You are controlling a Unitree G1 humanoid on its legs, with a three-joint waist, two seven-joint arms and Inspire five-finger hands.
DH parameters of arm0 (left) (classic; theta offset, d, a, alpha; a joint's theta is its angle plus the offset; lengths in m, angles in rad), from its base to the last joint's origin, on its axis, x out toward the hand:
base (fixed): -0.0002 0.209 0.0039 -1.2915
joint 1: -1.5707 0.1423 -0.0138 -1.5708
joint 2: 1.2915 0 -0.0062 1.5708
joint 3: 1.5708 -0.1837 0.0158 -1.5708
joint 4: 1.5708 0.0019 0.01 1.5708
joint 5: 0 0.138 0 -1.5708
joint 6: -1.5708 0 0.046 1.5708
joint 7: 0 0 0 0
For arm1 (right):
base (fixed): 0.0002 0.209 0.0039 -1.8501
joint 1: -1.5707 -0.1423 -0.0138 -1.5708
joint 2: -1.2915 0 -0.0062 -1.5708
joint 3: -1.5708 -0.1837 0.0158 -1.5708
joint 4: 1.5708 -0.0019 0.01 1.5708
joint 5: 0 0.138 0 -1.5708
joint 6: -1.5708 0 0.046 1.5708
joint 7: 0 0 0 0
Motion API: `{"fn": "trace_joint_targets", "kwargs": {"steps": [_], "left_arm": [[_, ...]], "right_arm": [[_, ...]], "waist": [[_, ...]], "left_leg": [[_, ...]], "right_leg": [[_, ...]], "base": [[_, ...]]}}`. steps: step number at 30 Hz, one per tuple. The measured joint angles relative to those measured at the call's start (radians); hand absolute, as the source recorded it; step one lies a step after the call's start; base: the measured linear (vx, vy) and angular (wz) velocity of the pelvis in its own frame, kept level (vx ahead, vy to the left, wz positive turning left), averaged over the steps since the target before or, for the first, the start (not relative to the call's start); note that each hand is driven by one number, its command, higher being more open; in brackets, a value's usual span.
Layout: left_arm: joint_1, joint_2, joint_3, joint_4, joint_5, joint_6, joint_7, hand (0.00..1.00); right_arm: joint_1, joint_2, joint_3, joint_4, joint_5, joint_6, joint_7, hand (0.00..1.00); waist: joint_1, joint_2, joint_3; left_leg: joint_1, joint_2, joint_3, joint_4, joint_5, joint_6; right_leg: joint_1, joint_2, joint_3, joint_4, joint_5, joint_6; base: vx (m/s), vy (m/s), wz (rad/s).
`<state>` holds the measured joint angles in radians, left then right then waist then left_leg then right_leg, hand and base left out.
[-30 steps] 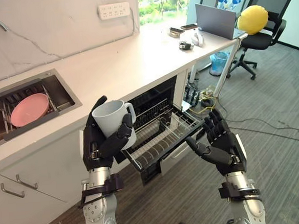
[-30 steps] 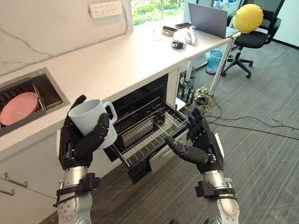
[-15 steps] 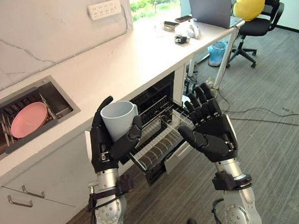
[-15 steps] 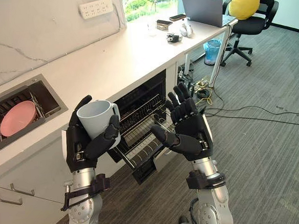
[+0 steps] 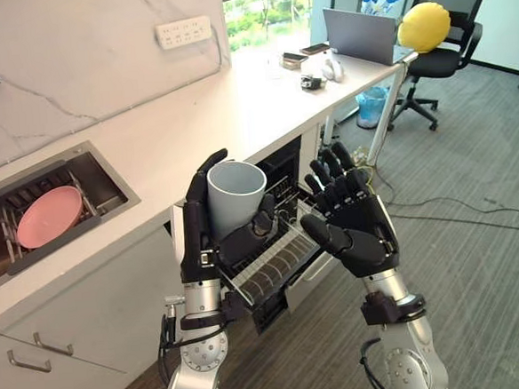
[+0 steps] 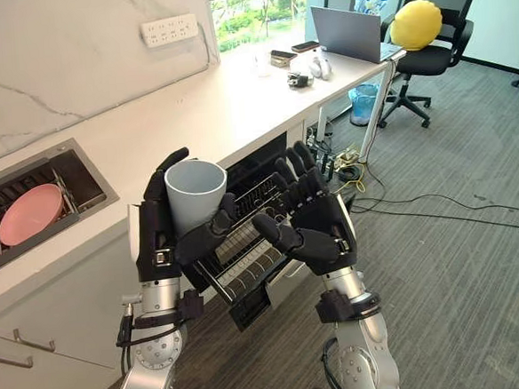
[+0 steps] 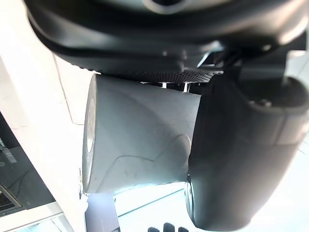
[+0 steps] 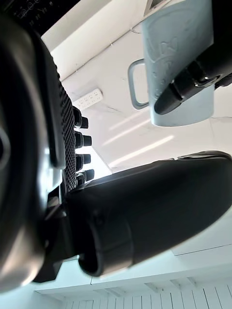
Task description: Walk over to the sink, pick up the cup, carry it to the dishwasher, place the cup inside the dishwasher, then close the dishwasher door
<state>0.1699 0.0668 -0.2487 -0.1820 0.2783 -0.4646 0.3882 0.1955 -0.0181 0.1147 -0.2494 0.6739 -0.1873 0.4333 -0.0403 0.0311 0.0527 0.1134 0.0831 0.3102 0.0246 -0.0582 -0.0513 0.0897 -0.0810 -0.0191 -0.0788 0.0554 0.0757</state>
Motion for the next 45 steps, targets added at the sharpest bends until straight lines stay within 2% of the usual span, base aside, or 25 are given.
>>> {"fn": "trace_joint_targets", "kwargs": {"steps": [7,12,16,21,30,45], "left_arm": [[-0.019,0.008,-0.017,0.0,0.019,-0.004,0.002,0.0],[-0.028,0.009,-0.02,0.0,0.037,-0.023,0.0,0.0],[-0.033,0.012,-0.038,-0.001,0.072,-0.034,0.001,0.0],[-0.039,0.016,-0.054,-0.005,0.078,-0.034,-0.008,0.0],[-0.047,0.017,-0.077,-0.009,0.062,-0.033,-0.053,0.0],[-0.047,0.016,-0.093,-0.009,0.06,-0.033,-0.074,0.0]], "right_arm": [[-0.031,-0.014,0.034,-0.008,-0.043,0.038,-0.019,1.0],[-0.032,-0.031,0.058,-0.012,-0.112,0.098,-0.047,1.0],[-0.032,-0.053,0.071,-0.012,-0.133,0.123,-0.061,1.0],[-0.052,-0.063,0.079,-0.013,-0.148,0.125,-0.084,1.0],[-0.112,-0.075,0.091,-0.049,-0.124,0.123,-0.157,1.0],[-0.117,-0.076,0.087,-0.05,-0.077,0.13,-0.184,1.0]], "waist": [[0.001,-0.007,-0.014],[0.001,-0.008,-0.017],[0.001,-0.011,-0.024],[0.0,-0.013,-0.047],[0.001,-0.013,-0.05],[0.001,-0.015,-0.051]], "left_leg": [[0.001,0.0,0.001,-0.001,0.0,0.0],[0.001,-0.001,0.003,-0.002,0.0,0.0],[0.001,-0.002,0.004,-0.004,0.0,-0.001],[0.001,-0.002,0.006,-0.006,0.001,-0.001],[0.001,-0.003,0.006,-0.008,0.001,-0.001],[0.002,-0.005,0.003,-0.019,0.008,-0.001]], "right_leg": [[0.0,0.001,0.002,0.0,0.001,0.001],[-0.001,0.002,0.004,0.0,0.001,0.001],[-0.003,0.002,0.005,0.0,0.001,0.001],[-0.005,0.003,0.007,0.0,0.001,0.001],[-0.007,0.003,0.008,0.0,0.001,0.001],[-0.008,0.002,0.004,0.0,0.001,0.001]], "base": [[-0.02,-0.019,0.0],[0.0,-0.006,0.0],[0.0,0.0,0.0],[-0.01,-0.013,0.0],[0.0,0.0,0.0],[0.0,0.0,0.0]]}}
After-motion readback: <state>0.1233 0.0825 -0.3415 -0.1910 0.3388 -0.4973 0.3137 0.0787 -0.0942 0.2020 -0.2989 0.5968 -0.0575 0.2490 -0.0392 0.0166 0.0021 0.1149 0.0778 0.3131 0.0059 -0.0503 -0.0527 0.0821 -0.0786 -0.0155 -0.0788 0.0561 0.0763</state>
